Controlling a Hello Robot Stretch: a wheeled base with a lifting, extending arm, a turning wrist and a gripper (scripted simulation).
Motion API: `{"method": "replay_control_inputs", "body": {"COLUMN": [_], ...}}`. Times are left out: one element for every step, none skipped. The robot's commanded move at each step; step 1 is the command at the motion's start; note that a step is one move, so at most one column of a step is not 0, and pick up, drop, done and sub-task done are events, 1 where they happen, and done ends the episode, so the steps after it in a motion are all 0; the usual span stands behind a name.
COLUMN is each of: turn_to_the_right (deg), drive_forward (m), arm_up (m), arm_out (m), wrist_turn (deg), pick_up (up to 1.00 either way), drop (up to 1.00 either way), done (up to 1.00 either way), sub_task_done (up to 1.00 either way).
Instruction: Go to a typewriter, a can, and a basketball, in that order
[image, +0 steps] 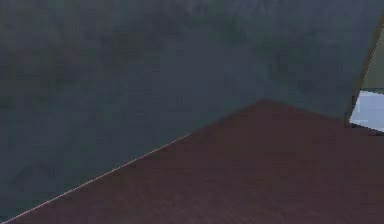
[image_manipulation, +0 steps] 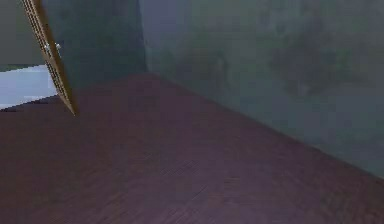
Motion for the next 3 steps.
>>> {"method": "replay_control_inputs", "body": {"turn_to_the_right": [42.0,0.0,0.0], "drive_forward": [0.0,1.0,1.0], "arm_up": [0.0,0.0,0.0], "arm_out": [0.0,0.0,0.0], "wrist_turn": [0.0,0.0,0.0], "pick_up": [0.0,0.0,0.0], "drop": [0.0,0.0,0.0], "done": [0.0,0.0,0.0], "sub_task_done": [0.0,0.0,0.0]}}
